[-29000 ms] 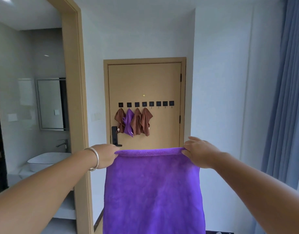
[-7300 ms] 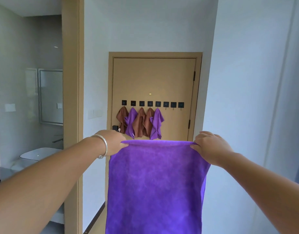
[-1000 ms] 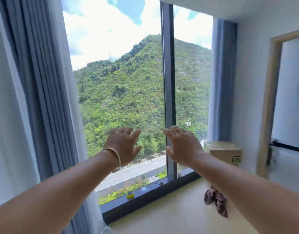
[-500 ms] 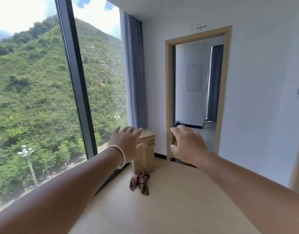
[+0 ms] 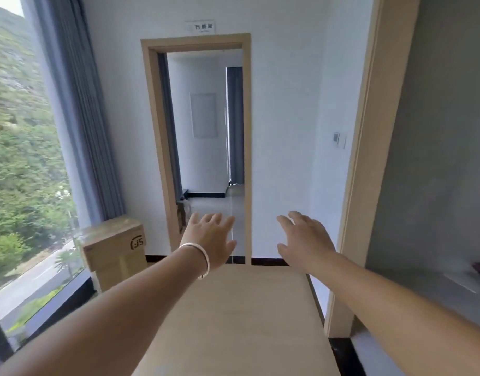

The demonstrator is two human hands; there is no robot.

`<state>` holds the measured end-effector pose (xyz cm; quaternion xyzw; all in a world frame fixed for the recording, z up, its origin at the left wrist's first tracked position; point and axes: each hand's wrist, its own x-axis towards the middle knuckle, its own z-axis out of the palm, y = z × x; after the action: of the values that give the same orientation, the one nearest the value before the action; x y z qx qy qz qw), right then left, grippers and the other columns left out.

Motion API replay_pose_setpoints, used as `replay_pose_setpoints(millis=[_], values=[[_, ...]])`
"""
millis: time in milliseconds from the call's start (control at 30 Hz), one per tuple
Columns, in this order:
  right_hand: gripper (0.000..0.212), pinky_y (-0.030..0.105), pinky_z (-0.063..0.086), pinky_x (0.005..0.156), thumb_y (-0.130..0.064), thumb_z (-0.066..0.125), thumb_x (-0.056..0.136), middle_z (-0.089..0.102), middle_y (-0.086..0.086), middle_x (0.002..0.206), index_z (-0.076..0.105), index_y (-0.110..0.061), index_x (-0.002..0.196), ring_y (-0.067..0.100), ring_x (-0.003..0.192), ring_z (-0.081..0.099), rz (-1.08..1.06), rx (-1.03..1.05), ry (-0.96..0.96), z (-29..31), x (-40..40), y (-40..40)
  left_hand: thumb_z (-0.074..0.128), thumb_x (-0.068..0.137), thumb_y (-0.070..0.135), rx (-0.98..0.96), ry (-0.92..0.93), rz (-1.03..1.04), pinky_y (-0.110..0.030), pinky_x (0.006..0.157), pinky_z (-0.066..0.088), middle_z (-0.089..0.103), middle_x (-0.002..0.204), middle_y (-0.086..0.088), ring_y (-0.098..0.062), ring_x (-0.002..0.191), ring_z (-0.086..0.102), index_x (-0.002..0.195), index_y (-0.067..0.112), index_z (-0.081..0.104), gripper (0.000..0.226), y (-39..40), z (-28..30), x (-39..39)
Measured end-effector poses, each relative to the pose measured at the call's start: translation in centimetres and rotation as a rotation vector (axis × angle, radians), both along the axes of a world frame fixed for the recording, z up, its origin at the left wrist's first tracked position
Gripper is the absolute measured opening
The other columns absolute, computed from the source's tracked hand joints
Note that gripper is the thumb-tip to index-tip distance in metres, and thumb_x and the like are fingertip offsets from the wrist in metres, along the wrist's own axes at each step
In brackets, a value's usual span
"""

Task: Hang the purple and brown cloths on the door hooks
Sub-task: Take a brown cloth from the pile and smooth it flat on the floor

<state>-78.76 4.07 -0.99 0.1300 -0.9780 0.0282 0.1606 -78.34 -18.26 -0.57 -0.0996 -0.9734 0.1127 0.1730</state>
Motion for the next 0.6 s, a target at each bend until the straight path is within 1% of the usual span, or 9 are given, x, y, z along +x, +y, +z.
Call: replay_pose_setpoints(millis=[100, 267, 400, 600], values=[[0.062, 0.037, 0.024, 0.112, -0.037, 0.045, 0.092, 0.025, 0.005, 0.154, 0.023, -0.022, 0.149, 0.024, 0.138, 0.027, -0.065, 0.014, -0.022, 0.6, -4.2, 0.8, 0.029, 0.097, 0.055, 0.026, 0.009, -0.067, -0.05, 0.117, 0.016, 0.035, 0.152, -0.004, -0.023, 0.141, 0.031, 0.15, 0.028, 0.018, 0.06, 0.7, 0.6, -5.4], [0.062, 0.037, 0.025, 0.112, -0.038, 0.044, 0.093, 0.024, 0.005, 0.154, 0.023, -0.022, 0.149, 0.023, 0.138, 0.028, -0.131, 0.041, -0.018, 1.8, -11.5, 0.2, 0.03, 0.097, 0.054, 0.063, 0.033, -0.089, -0.05, 0.116, 0.017, 0.037, 0.15, -0.003, -0.023, 0.14, 0.032, 0.15, 0.026, 0.017, 0.061, 0.0, 2.5, -14.1], [0.061, 0.036, 0.025, 0.111, -0.038, 0.044, 0.093, 0.023, 0.005, 0.155, 0.023, -0.023, 0.149, 0.023, 0.139, 0.027, -0.133, 0.051, 0.002, 2.4, -16.6, -0.9, 0.032, 0.097, 0.053, 0.075, 0.046, -0.122, -0.05, 0.115, 0.019, 0.04, 0.147, -0.003, -0.024, 0.137, 0.035, 0.148, 0.025, 0.021, 0.058, -0.4, 2.9, -19.6], [0.062, 0.036, 0.022, 0.113, -0.037, 0.044, 0.094, 0.021, 0.004, 0.155, 0.022, -0.023, 0.149, 0.022, 0.14, 0.025, -0.117, 0.049, 0.017, 2.6, -23.1, -0.6, 0.032, 0.097, 0.053, 0.082, 0.032, -0.134, -0.051, 0.117, 0.018, 0.039, 0.147, -0.003, -0.024, 0.138, 0.034, 0.148, 0.025, 0.02, 0.06, 0.7, 2.5, -27.0]])
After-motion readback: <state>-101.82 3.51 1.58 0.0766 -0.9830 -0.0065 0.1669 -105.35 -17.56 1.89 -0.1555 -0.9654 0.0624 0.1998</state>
